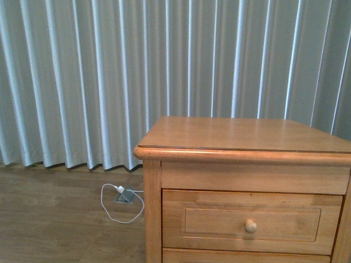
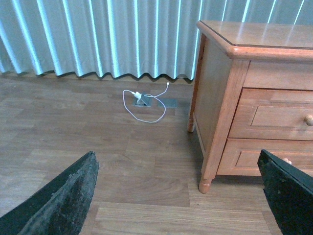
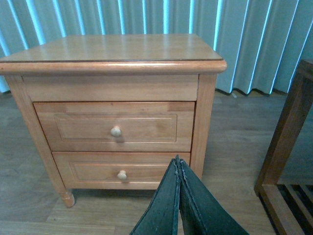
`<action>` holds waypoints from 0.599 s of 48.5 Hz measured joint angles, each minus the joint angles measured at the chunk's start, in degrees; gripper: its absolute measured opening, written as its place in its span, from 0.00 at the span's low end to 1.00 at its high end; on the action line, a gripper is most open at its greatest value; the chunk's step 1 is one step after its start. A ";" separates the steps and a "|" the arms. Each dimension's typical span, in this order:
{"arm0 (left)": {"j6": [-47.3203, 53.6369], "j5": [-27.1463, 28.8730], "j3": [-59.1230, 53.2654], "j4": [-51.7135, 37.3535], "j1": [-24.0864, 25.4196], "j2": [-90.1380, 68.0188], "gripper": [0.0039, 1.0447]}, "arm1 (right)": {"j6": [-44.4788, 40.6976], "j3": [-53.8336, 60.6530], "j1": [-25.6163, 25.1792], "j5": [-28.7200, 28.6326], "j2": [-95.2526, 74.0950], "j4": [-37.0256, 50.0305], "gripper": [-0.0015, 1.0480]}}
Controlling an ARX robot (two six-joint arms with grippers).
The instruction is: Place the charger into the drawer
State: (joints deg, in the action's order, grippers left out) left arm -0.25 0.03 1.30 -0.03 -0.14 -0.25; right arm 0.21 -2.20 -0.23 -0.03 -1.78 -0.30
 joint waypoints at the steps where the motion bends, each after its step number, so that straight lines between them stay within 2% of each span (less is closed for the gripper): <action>1: 0.00 0.00 0.00 0.00 0.00 0.00 0.94 | -0.02 0.48 0.02 -0.02 0.52 0.11 0.01; 29: 0.00 -0.02 0.00 0.00 0.00 0.00 0.94 | -0.02 1.86 0.00 -0.02 1.55 0.09 0.01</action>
State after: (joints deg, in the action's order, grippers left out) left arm -0.25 0.01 1.30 -0.03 -0.14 -0.25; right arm 0.19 -0.34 -0.23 -0.05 -0.23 -0.21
